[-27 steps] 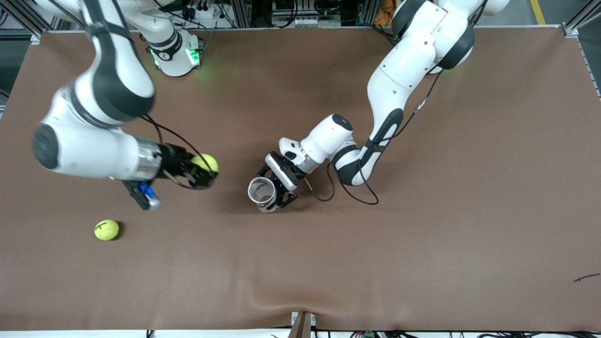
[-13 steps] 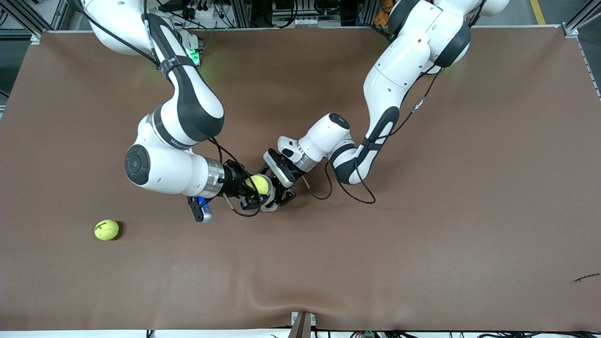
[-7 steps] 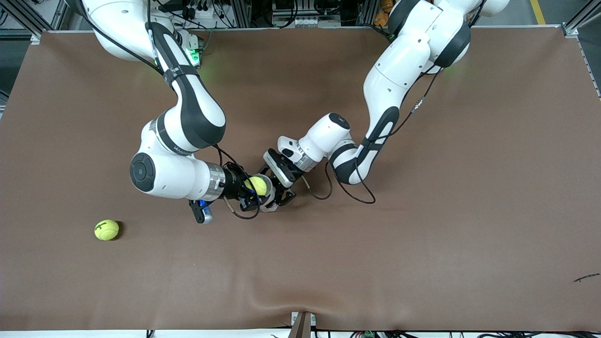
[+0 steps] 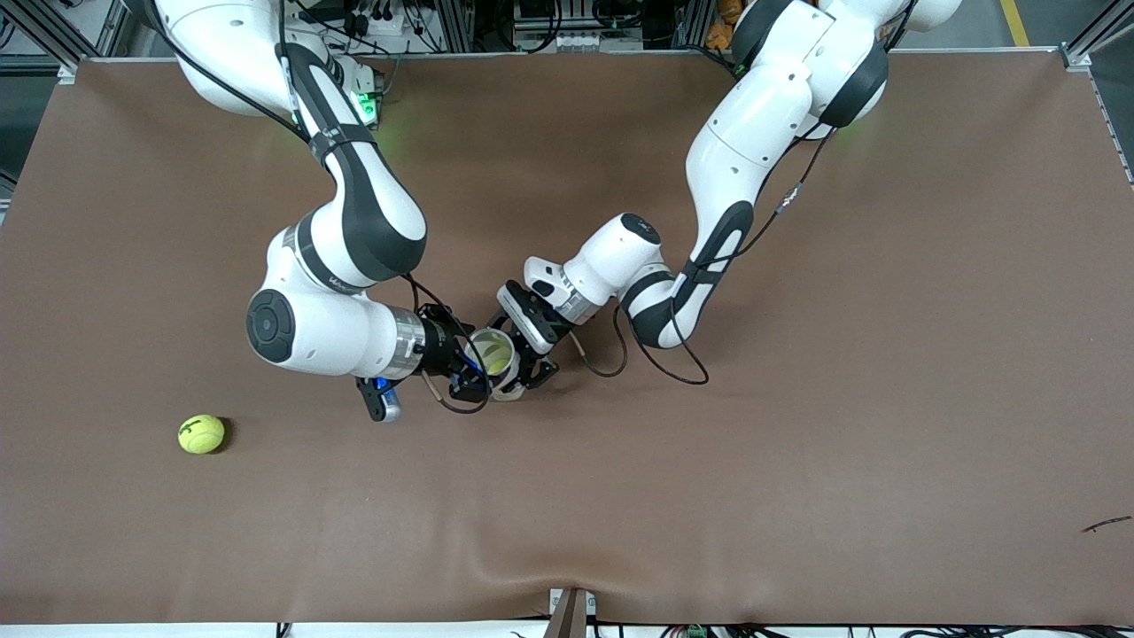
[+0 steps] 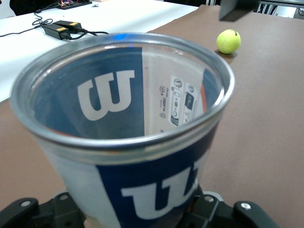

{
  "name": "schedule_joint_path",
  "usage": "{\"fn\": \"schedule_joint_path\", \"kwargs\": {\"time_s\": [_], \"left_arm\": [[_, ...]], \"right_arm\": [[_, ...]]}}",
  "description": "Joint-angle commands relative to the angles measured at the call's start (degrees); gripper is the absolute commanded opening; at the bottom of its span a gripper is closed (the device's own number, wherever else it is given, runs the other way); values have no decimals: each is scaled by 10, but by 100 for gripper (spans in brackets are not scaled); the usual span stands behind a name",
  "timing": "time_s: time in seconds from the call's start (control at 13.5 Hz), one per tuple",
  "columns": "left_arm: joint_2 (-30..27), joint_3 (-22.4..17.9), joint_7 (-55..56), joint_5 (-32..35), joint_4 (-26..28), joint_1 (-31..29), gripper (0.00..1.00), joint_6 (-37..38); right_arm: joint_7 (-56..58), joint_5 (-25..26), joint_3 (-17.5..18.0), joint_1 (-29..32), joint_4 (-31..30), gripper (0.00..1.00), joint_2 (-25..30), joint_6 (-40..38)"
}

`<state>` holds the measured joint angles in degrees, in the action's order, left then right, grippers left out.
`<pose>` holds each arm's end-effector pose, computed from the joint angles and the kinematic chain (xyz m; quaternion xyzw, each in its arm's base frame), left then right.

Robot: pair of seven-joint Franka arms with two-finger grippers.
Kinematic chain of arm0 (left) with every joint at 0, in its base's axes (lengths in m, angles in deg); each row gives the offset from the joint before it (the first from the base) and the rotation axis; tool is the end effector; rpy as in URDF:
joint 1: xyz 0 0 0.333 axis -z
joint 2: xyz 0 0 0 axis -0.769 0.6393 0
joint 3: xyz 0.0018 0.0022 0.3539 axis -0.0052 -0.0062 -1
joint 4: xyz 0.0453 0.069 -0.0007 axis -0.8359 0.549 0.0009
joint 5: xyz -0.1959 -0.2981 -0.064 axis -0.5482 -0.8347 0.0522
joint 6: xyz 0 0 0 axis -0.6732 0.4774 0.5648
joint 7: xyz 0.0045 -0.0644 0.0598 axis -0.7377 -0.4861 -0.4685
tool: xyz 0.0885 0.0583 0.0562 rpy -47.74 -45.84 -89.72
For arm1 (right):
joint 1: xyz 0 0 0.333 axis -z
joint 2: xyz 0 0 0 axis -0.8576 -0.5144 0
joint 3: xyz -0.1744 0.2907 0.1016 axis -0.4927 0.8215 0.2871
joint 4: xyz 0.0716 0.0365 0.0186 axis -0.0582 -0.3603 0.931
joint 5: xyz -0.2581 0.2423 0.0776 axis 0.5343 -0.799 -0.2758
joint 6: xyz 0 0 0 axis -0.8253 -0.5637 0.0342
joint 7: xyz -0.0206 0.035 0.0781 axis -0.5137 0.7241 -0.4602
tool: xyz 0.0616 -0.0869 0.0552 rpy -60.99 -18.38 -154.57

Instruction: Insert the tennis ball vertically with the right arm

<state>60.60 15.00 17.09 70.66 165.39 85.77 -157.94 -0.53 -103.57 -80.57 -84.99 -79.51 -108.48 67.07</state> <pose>0.5431 -0.5597 0.2275 0.7811 -0.4045 0.4168 0.2292 0.6469 0.3159 0.4070 -0.8427 0.4907 0.1685 0.1435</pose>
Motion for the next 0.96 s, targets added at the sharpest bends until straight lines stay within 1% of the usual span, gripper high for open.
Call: {"fn": "schedule_joint_path", "kwargs": {"time_s": [0.0,0.07,0.15,0.3,0.37,0.44,0.67,0.89], "left_arm": [[3,-7,1,9,-7,4,78,-9],[3,-8,1,9,-8,3,78,-9],[3,-8,1,9,-7,3,79,-9],[3,-8,1,10,-6,3,79,-10],[3,-7,1,10,-7,3,79,-10],[3,-8,1,10,-7,3,78,-10],[3,-8,1,10,-7,3,79,-10],[3,-8,1,10,-7,3,79,-10]], "right_arm": [[40,73,2,27,0,100,12,-45],[79,101,1,37,-2,100,11,-71],[123,137,1,51,-4,100,8,-79],[191,225,1,77,-4,100,-8,-73],[225,254,2,93,-4,100,-11,-65],[254,267,2,113,-4,100,-13,-48],[346,275,1,188,-3,100,-21,-17],[476,294,1,262,-4,100,-48,40]]}}
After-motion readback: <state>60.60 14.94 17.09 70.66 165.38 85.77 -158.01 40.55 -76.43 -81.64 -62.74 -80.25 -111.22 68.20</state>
